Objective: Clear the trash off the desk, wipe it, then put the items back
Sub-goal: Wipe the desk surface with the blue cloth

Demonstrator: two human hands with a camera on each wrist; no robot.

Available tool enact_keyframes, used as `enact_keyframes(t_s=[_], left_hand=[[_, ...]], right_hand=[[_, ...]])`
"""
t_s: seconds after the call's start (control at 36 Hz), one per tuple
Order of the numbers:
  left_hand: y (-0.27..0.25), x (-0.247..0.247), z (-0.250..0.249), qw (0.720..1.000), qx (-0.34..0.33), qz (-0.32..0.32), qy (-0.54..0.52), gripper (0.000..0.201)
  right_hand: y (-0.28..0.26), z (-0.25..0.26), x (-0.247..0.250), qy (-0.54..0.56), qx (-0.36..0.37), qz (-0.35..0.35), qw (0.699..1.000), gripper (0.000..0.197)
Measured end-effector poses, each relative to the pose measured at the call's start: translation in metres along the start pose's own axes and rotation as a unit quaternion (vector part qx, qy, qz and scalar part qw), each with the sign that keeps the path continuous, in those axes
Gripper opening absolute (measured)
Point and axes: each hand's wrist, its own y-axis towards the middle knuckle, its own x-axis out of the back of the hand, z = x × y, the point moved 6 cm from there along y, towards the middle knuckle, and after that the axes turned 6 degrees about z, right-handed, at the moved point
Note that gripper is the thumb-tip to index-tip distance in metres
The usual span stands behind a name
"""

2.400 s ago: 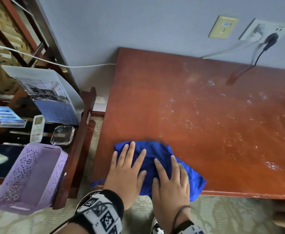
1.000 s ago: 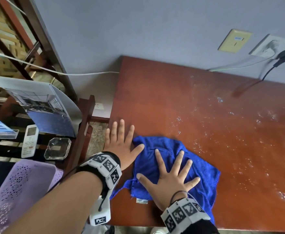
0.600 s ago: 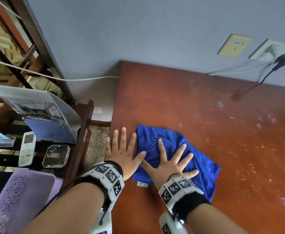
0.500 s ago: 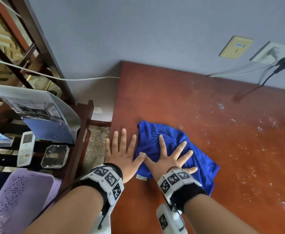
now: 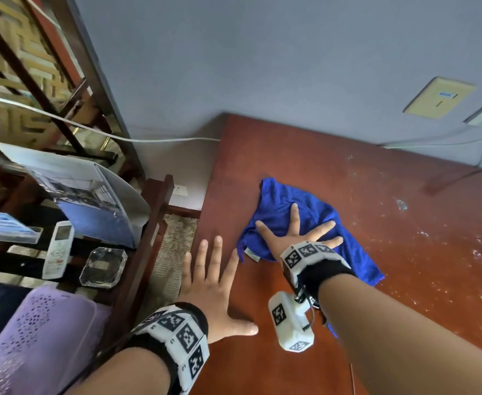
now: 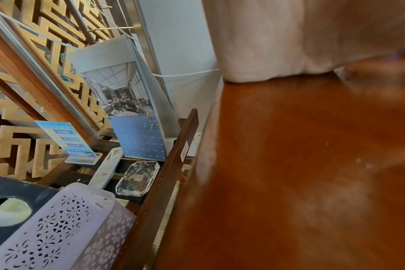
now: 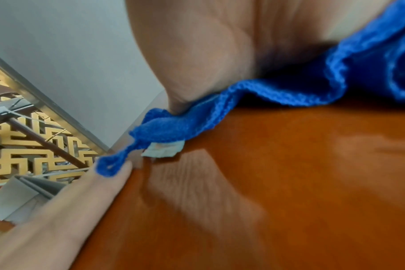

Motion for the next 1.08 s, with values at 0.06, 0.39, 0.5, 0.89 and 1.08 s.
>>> enact_keyframes(t_s=[0.06,0.39,0.5,0.89,1.08], left_hand=[[0.0,0.0,0.0,1.0,0.001,-0.001,-0.003,0.13],[-0.005,0.004,-0.001,0.999,0.026,0.03,0.01,0.126],[-0.003,0.002,0.0,0.999,0.029,0.03,0.02,0.126],[0.001,0.002,0.002,1.0,0.024,0.001,-0.014,0.125],[-0.001,0.014,0.002,0.996,0.035,-0.064,0.048,0.131]], right_hand=[[0.002,0.004,0.006,0.001,-0.002,0.004,1.0,0.105],[0.0,-0.007,0.032,-0.006,0.101,0.103,0.99,0.09],[0.003,-0.018,0.065,-0.102,0.247,0.042,0.963,0.069],[0.023,-0.025,0.028,-0.402,0.489,0.029,0.773,0.084],[0.033,-0.021,0.022,-0.375,0.494,0.034,0.783,0.075]])
